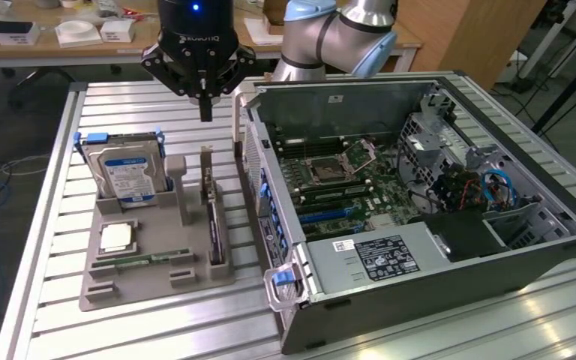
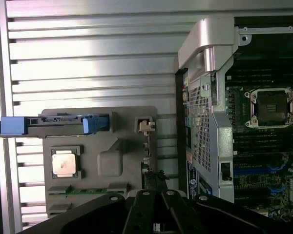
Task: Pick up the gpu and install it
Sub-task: 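Pick up the gpu and move the gpu toward the slot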
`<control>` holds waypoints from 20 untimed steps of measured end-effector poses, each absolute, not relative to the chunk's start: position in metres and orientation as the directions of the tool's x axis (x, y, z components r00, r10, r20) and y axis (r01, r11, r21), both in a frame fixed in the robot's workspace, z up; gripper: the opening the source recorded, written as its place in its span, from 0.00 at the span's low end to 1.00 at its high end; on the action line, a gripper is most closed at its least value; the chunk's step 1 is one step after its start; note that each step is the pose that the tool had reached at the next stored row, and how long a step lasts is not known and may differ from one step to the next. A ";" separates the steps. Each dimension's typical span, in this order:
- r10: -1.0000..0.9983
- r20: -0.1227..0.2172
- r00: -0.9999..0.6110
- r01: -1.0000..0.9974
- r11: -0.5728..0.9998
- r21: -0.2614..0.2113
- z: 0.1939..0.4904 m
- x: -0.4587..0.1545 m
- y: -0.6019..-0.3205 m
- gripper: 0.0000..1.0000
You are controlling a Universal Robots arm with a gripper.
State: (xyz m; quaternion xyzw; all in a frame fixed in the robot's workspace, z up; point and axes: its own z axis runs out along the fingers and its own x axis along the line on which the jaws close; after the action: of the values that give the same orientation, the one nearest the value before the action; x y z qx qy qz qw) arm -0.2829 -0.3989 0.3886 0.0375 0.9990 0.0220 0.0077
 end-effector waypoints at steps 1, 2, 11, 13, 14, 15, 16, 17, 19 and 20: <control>0.075 -0.014 -0.997 0.075 0.996 0.045 0.389 -0.283 -0.399 0.11; 0.075 -0.014 -0.997 0.075 0.996 0.045 0.389 -0.283 -0.399 0.11; 0.075 -0.014 -0.997 0.075 0.996 0.045 0.389 -0.283 -0.399 0.29; 0.075 -0.014 -0.997 0.075 0.996 0.045 0.389 -0.283 -0.399 0.41; 0.075 -0.014 -0.997 0.075 0.996 0.045 0.389 -0.283 -0.399 0.41; 0.075 -0.014 -0.997 0.075 0.996 0.045 0.389 -0.283 -0.399 0.47; 0.075 -0.014 -0.997 0.075 0.996 0.045 0.389 -0.283 -0.399 0.47; 0.075 -0.014 -0.997 0.075 0.996 0.045 0.389 -0.283 -0.399 0.47; 0.075 -0.014 -0.997 0.075 0.996 0.045 0.389 -0.283 -0.399 0.53; 0.075 -0.014 -0.997 0.075 0.996 0.045 0.389 -0.283 -0.399 0.53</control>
State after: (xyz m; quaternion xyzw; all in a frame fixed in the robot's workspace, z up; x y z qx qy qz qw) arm -0.2829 -0.3989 0.3886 0.0375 0.9990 0.0220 0.0077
